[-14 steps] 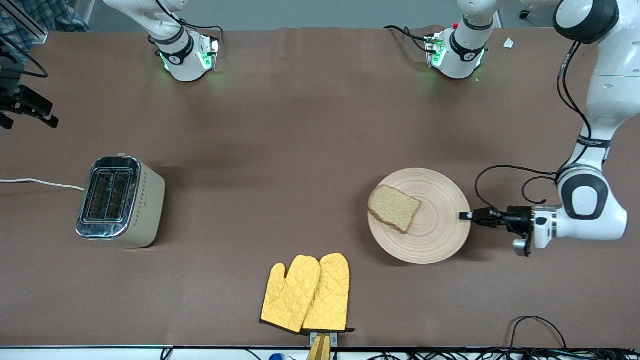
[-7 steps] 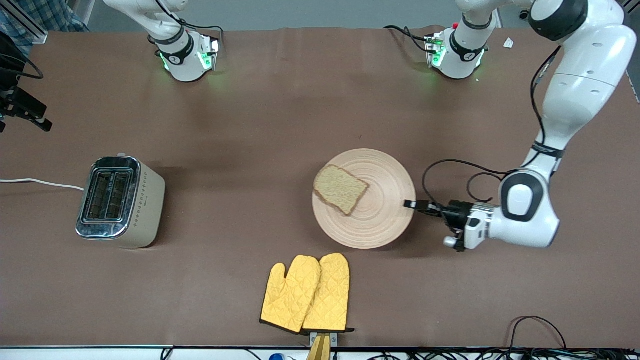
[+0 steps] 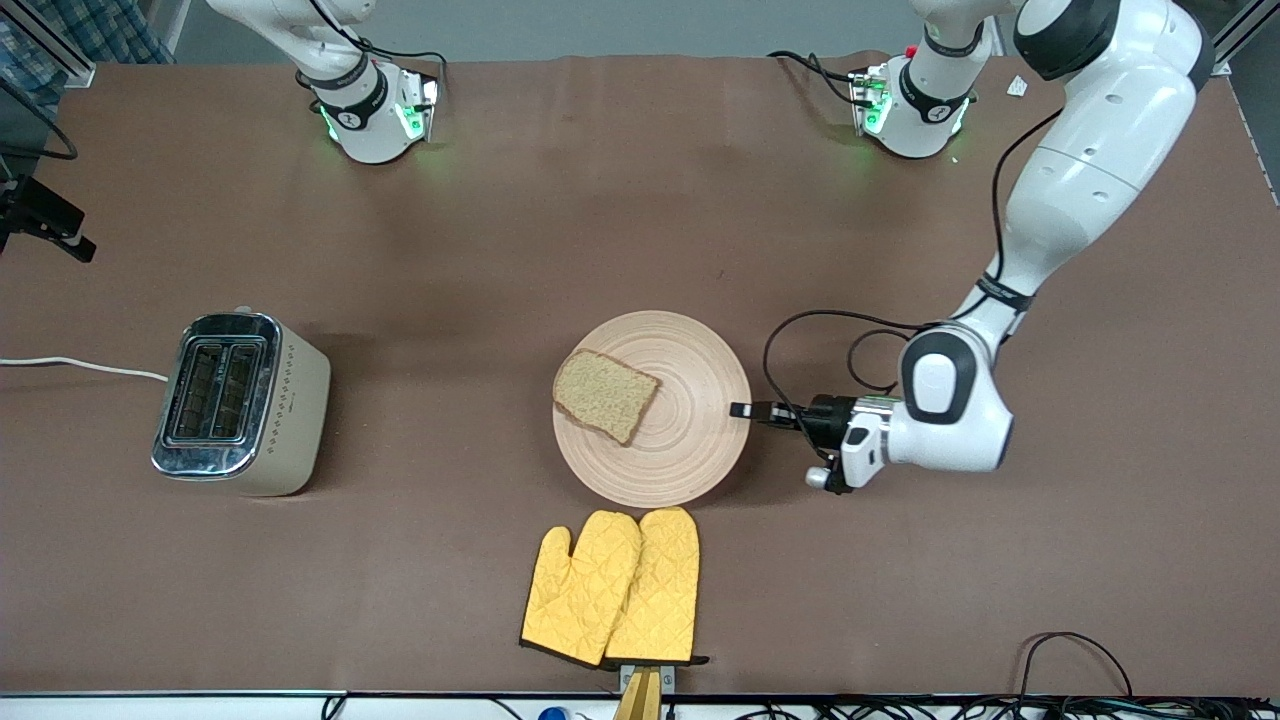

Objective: Move plate and put bread in toaster
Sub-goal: 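Push the plate with bread toward the table center with the left gripper, then move the right gripper over the toaster while the left gripper draws back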

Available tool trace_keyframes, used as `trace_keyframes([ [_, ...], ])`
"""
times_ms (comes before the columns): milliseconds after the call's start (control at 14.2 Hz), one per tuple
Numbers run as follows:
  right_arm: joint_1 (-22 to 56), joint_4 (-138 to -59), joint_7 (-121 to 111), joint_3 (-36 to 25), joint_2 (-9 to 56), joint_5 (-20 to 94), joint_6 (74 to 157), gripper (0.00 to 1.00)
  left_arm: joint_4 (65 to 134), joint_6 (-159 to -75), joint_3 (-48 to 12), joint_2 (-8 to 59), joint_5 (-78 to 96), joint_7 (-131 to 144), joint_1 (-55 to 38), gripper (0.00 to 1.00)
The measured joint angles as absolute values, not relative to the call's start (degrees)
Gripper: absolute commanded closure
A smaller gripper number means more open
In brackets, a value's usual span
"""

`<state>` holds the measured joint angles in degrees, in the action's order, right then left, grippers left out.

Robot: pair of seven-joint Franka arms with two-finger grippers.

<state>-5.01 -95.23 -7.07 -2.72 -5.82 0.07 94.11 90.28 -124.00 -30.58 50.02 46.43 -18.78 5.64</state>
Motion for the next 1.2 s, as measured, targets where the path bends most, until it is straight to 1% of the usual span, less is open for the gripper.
trace_keyframes([
  [141,-5.2,-95.2,-7.4,-2.7,-4.7,0.1,94.2,0.00,92.3,-128.1,-30.6,50.3,46.9,-20.9,4.0,1.00],
  [423,-5.3,-95.2,-7.8,-2.6,-1.5,0.1,94.4,0.00,95.8,-129.3,-30.4,50.9,54.4,-29.2,3.9,0.98],
  [493,-5.2,-95.2,-7.9,-2.5,-0.5,0.1,94.6,0.00,96.5,-129.3,-30.4,51.1,56.4,-31.9,4.0,0.95],
  [563,-4.9,-95.2,-7.9,-2.2,0.5,0.1,94.9,0.00,96.9,-129.4,-30.3,51.5,57.6,-33.7,4.0,0.90],
  [634,-4.5,-95.3,-7.9,-2.0,1.5,0.1,95.4,0.00,97.2,-129.7,-30.3,51.8,58.3,-34.8,4.0,0.76],
  [704,-3.9,-95.3,-7.9,-1.8,2.6,0.2,96.0,0.00,97.3,-130.4,-30.4,52.1,58.8,-35.2,3.9,0.52],
  [775,-3.4,-95.3,-7.9,-1.7,3.6,0.7,96.5,0.00,97.3,-131.1,-30.5,52.2,59.4,-35.4,3.9,0.25],
  [845,-3.0,-95.3,-7.9,-1.6,4.5,1.7,96.7,0.00,97.3,-131.8,-30.6,52.2,60.2,-35.5,3.8,0.07],
  [915,-2.7,-95.3,-7.9,-1.6,5.3,2.8,96.8,0.00,97.3,-132.5,-30.9,52.2,60.9,-35.5,3.6,0.00],
  [1197,0.0,-95.3,-2.9,-1.5,8.4,4.7,98.6,0.00,96.8,-133.8,-31.1,51.8,61.6,-34.9,3.9,0.00],
])
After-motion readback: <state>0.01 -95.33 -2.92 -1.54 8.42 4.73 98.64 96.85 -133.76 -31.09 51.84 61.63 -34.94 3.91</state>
